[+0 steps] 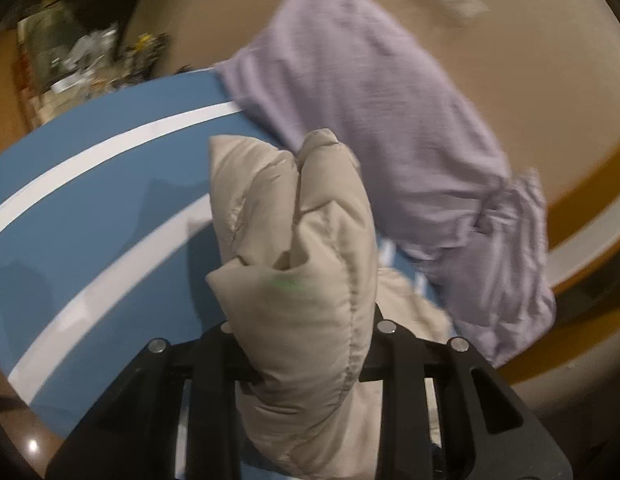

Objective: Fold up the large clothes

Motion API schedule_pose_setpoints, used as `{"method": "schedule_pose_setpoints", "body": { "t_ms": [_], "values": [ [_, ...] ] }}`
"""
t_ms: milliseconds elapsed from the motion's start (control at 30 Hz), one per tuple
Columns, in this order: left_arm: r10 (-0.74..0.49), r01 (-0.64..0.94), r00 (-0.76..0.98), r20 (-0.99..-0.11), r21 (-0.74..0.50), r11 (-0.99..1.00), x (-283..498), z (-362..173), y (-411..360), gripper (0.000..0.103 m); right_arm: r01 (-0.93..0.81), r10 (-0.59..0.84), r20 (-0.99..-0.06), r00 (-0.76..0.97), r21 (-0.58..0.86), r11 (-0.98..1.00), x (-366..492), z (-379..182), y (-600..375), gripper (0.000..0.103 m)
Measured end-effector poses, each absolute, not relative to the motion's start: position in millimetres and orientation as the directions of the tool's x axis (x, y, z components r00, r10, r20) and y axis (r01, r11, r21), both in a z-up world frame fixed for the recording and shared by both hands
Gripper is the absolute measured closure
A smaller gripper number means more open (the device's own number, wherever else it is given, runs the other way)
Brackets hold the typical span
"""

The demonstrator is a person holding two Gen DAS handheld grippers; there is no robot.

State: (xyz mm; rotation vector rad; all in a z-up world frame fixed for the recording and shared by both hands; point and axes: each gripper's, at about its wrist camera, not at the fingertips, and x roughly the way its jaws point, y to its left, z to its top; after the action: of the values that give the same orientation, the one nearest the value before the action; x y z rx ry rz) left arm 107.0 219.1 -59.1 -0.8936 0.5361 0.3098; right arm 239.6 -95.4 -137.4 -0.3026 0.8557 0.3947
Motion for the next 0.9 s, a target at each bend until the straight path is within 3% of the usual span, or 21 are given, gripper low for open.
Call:
{"method": "schedule_pose_setpoints", "body": {
  "t_ms": [333,700,900],
  "values": [
    [-0.166,-0.174,0.886,-0.434,-0.64,0.748,142.3,10.4,124.8,0.074,-0.471,0.251,-0.779,0.574,-0.064,0.88,241.2,-138.1,-101.7,0.024],
    [-0.317,0.001,0.828,-0.462,-0.565,0.825,185.9,20.8,36.8,0.074,-0.507,0.313,-0.762,0.567,-0.024,0.862,234.9,-121.8,-128.3,0.025],
    [-0.381,0.07,0.781,-0.494,-0.538,0.84,203.1,15.3,-1.1,0.073,-0.438,0.274,-0.719,0.638,-0.046,0.898,233.6,-103.6,-161.8,0.025]
  ]
}}
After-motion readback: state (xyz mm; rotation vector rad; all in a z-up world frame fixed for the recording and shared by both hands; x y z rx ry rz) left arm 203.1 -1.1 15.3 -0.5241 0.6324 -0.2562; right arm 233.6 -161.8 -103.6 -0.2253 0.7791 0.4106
